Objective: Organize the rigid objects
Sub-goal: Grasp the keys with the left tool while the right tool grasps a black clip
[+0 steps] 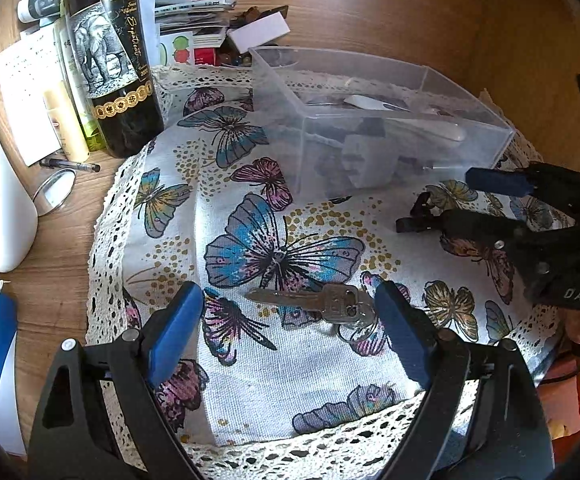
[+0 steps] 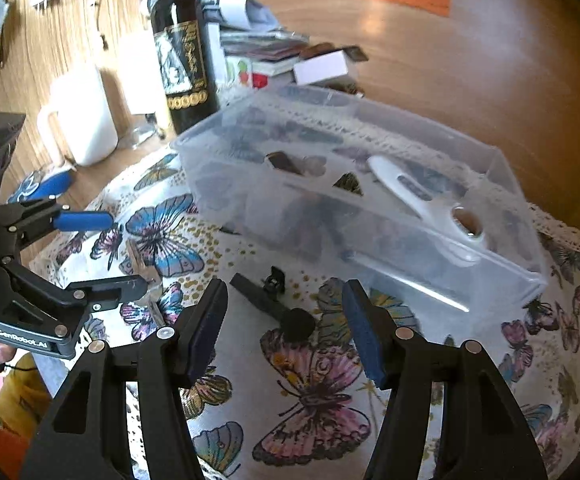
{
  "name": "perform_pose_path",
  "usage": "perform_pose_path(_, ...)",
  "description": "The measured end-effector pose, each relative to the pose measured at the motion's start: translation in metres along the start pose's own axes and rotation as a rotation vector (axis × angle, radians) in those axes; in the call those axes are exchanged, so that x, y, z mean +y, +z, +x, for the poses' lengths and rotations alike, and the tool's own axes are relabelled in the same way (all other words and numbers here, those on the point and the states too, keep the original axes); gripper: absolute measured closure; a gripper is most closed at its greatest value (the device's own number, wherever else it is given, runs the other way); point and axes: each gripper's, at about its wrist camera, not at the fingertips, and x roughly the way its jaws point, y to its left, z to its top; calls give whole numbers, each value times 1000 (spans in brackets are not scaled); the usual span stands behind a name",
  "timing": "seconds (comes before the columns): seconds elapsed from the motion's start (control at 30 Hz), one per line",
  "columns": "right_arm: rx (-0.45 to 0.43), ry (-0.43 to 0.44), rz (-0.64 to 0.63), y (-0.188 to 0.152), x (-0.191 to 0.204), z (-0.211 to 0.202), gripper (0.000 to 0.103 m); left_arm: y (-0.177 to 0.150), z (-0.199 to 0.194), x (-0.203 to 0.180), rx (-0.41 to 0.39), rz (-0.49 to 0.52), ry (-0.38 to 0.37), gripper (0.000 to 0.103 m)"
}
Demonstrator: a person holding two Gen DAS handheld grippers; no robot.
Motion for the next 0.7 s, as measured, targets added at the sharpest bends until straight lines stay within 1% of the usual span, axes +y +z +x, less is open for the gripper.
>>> perform_pose_path(0.07, 19, 2, -18, 1, 3, 6, 47, 1, -3, 0, -13, 6, 9, 15)
perform_pose_path(0.13, 32, -2, -33, 1, 5, 11, 47, 1, -10, -1, -48, 17, 24, 15)
perform_pose_path(0.2, 43, -5, -47, 2, 7, 15, 47, 1, -20, -3, -78, 28, 8, 15)
perform_pose_path(0.3, 53, -4, -58, 4, 10, 20, 47, 2, -24, -7, -98, 56, -4, 15)
perform_pose_path(0.37, 61, 2, -63, 5, 11, 24, 47, 1, -19, -10, -83, 75, -7, 15)
perform_pose_path(0.43, 67, 6, -64, 6, 12, 28, 49, -1, -6, -12, -45, 84, -5, 16)
perform_pose_path(0.5, 79, 12, -69, 5, 14, 32, 57, -3, 6, -10, 1, 77, -13, 25)
perform_pose_path(0.53, 84, 14, -70, 5, 14, 34, 59, -3, 7, -7, 1, 58, -29, 25)
perform_pose_path(0.57, 89, 16, -72, 5, 14, 35, 62, -3, 6, -6, -1, 50, -38, 30)
perform_pose_path(0.6, 91, 12, -76, 4, 15, 37, 64, -3, 5, -4, 1, 47, -40, 35)
perform_pose_path(0.63, 89, 12, -77, 4, 16, 37, 65, -3, 5, -3, 1, 41, -35, 38)
perform_pose_path(0.67, 87, 19, -79, 4, 16, 38, 70, -4, 5, -2, -5, 37, -34, 39)
perform_pose_path(0.7, 87, 25, -82, 4, 16, 37, 70, -5, 4, -2, -10, 38, -33, 42)
